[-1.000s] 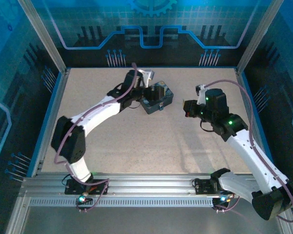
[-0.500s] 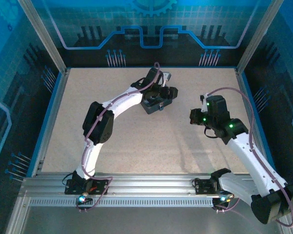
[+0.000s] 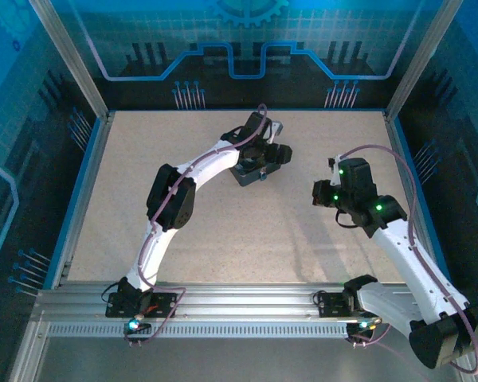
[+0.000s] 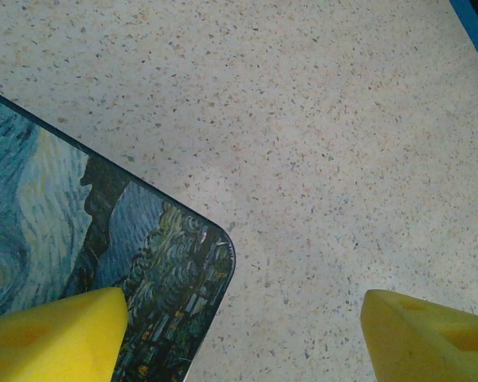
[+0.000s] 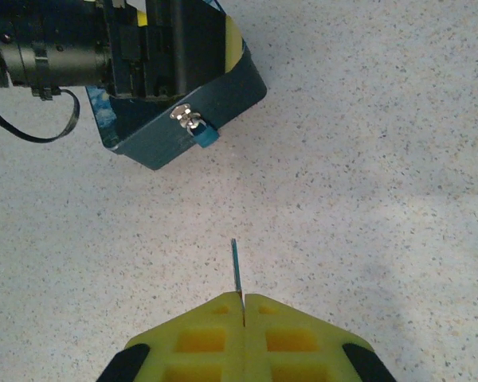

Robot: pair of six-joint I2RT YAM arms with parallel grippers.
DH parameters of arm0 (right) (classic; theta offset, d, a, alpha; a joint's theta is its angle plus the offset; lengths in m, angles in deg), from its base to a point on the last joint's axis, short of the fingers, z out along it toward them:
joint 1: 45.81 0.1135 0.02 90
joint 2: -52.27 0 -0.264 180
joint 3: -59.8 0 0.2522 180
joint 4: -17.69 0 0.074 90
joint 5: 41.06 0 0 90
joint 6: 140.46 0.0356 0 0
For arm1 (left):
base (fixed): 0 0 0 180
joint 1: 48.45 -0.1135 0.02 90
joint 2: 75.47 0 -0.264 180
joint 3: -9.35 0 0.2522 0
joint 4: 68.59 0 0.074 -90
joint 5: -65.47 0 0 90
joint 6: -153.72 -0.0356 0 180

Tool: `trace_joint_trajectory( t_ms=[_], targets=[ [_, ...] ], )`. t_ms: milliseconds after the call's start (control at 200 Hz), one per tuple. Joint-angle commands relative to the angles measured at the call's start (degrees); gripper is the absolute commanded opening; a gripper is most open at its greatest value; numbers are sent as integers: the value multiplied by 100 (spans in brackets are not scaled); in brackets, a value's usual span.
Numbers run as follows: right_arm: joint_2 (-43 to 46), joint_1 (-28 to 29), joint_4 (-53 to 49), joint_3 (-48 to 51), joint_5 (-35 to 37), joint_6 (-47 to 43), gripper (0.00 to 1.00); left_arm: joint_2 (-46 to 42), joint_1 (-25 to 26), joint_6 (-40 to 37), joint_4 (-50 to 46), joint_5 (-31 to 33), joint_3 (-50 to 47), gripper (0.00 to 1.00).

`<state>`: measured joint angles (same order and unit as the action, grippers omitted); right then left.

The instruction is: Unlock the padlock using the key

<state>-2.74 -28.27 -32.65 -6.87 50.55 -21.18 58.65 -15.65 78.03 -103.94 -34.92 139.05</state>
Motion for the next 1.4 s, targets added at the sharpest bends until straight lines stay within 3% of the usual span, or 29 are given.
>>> trace_joint_trajectory(
  t_ms=[0, 400, 870, 1181, 1391],
  targets=[
    [38, -104, -242, -141, 135, -154, 0, -81, 33, -238, -204, -137, -220, 79],
    [25, -180, -358, -238, 140, -203, 0, -794, 45, -433, -109, -422, -1401, 76],
    [-268, -168, 109, -105, -404, -117, 0, -2719, 367, -494, 622, -612, -3903, 76],
    [-462, -98, 262, -75, -524, -63, 0, -3627, 409, -316, 781, -613, -4814, 76],
    [-709, 96, 890, 114, -1062, 3, 0, -4397, 394, -185, 1142, -506, -5301, 78]
  ],
)
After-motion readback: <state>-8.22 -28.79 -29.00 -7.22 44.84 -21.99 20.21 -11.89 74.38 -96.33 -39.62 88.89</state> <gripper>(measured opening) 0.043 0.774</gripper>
